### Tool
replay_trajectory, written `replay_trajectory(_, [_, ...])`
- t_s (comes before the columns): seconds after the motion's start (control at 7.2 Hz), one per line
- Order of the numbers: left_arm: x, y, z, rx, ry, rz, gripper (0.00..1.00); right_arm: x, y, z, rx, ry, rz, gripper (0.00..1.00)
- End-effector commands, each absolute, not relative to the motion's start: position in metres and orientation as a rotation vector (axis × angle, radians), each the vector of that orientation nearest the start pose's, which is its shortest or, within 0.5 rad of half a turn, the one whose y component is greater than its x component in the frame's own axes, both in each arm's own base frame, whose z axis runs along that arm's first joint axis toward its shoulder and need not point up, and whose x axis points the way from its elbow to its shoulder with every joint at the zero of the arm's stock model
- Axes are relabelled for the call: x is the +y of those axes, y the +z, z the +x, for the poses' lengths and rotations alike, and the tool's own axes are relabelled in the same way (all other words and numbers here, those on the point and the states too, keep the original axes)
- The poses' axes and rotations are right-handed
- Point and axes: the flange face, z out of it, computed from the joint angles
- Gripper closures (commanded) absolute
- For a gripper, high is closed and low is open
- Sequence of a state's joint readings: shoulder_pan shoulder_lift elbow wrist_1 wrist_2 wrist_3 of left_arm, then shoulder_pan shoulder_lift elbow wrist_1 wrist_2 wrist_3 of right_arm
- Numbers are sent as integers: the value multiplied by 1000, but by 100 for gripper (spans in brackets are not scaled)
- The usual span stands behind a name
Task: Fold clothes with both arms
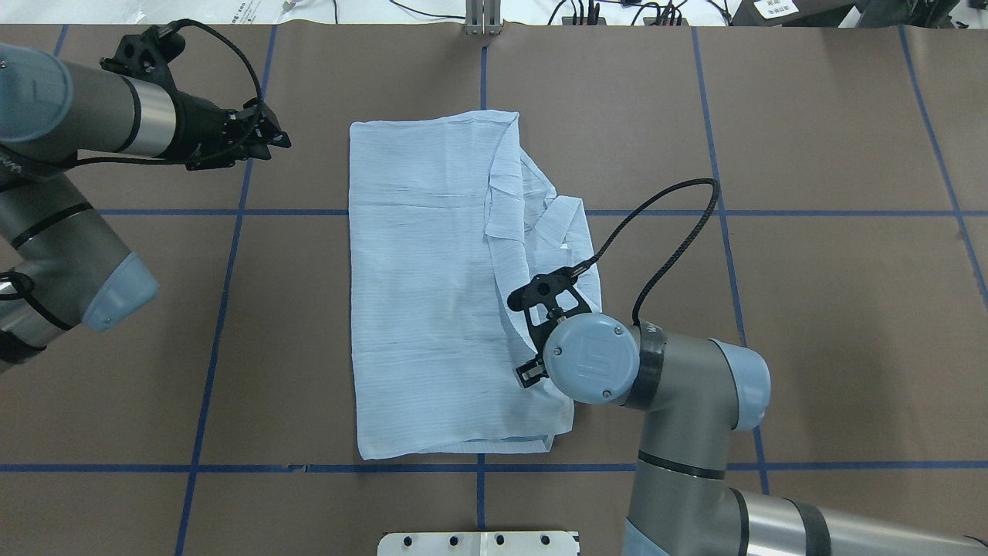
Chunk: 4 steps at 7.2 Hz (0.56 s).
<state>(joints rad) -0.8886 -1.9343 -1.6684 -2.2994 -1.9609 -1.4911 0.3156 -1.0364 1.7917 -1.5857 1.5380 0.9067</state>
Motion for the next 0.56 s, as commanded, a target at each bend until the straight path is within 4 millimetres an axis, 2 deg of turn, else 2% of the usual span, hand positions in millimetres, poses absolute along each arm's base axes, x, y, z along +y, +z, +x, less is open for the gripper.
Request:
replay_trajectory(0.0, [-540, 332, 314, 1206, -469, 243, 57, -354, 262, -576, -622, -299, 384, 0])
replay_trajectory(0.14, [-540, 332, 314, 1206, -469, 243, 57, -372, 267, -567, -606, -277, 384, 0])
replay_trajectory(0.28, [-540, 333, 313, 1205, -469, 242, 57, -383, 281, -565, -578, -267, 374, 0])
replay_trajectory(0.42, [-540, 333, 313, 1205, -468, 243, 57, -395, 288, -555, -585, -265, 362, 0])
